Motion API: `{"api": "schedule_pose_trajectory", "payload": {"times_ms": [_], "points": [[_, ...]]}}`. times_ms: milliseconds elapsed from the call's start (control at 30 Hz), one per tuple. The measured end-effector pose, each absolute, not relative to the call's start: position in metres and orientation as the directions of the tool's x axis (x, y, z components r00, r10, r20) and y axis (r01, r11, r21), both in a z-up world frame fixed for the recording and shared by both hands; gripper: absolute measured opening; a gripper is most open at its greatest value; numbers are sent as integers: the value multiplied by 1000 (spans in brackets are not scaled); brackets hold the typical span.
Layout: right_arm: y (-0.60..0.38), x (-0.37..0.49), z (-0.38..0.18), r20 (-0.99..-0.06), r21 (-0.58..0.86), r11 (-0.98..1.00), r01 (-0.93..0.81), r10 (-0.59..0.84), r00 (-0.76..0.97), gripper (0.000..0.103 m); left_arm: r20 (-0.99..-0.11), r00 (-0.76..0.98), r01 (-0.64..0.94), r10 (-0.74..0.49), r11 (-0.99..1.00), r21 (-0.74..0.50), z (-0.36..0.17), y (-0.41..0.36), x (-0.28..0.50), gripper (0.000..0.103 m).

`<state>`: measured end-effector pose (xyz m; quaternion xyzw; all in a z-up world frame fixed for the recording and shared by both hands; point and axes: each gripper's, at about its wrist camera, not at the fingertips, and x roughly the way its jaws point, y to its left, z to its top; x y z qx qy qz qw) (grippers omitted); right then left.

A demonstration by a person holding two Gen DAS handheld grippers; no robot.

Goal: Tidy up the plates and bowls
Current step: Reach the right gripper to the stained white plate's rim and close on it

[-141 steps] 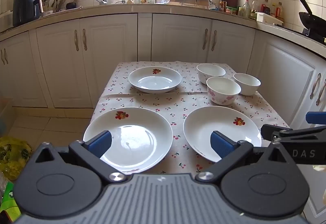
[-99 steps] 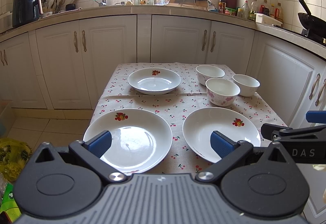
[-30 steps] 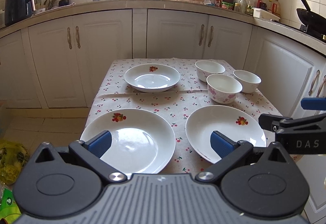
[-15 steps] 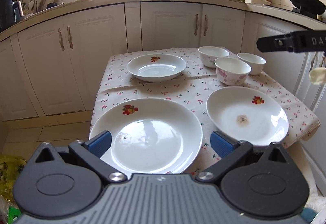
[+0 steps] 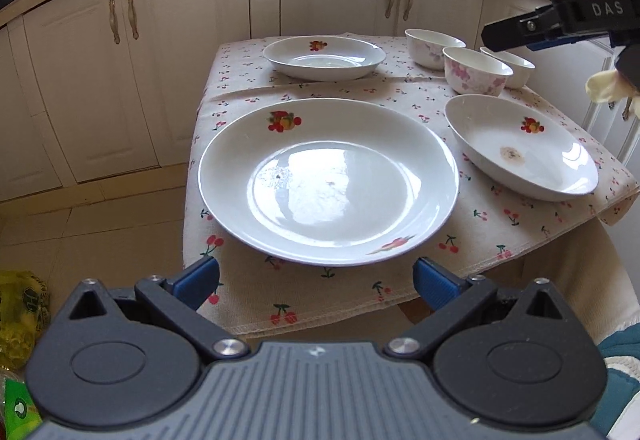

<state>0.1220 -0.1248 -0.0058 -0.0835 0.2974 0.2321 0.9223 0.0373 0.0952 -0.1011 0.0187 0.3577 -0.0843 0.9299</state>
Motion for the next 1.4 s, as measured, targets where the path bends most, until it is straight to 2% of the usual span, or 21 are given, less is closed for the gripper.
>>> {"api": "schedule_pose_trajectory", "payload": {"times_ms": [567,867,1200,1367,1400], "points": [[-93,146,-20,-654,-20,825,-565,416,632,103,-725,669,214,-167,977,-28,-109,98,66,103],[-77,155,-29,-684,-15,777,-630,451,573,103,-704,688,225,-177,974,-25,-110,100,62,103],[-52,182,-50,-747,37,699,-714,495,445,103,-677,701,309,-222,951,7,-111,102,64,102],[-40,204,-62,-779,97,663,-742,515,358,95,-680,683,345,-266,938,-19,-112,107,70,103],[-38,210,-65,-787,114,658,-744,517,337,91,-680,683,352,-269,936,-16,-112,107,71,103]]}}
